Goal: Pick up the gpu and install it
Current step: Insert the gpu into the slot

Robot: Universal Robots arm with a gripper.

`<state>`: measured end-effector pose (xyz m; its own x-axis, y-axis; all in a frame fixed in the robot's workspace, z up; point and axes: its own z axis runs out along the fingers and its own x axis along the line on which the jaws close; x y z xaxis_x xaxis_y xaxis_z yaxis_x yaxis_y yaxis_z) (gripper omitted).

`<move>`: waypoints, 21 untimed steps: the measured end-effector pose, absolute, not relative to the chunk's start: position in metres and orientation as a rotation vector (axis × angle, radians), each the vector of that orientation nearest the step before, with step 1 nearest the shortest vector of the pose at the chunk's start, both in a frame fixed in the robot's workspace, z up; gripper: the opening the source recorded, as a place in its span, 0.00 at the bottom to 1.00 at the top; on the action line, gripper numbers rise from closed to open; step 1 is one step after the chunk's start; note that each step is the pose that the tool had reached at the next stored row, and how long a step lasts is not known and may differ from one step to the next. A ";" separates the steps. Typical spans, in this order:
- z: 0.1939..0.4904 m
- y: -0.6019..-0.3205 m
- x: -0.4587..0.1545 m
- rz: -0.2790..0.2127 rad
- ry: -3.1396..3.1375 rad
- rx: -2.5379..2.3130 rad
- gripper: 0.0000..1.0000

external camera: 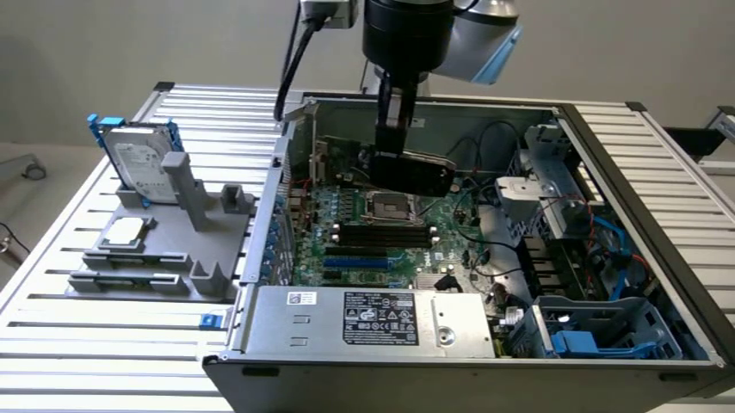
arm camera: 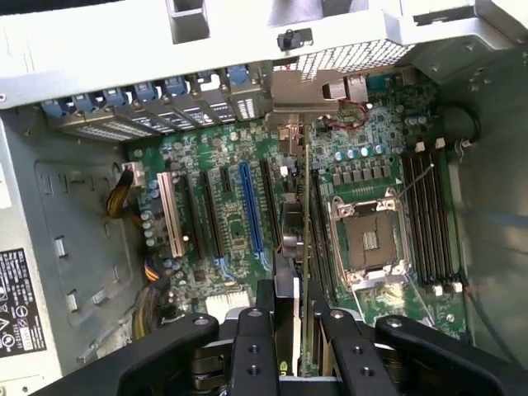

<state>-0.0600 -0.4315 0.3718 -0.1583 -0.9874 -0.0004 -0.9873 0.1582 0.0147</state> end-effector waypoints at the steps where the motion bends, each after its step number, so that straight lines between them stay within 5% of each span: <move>1: 0.372 -0.431 -0.060 -0.018 -2.365 2.053 0.26; 21: 0.360 -0.435 -0.068 -0.040 -2.177 2.273 0.26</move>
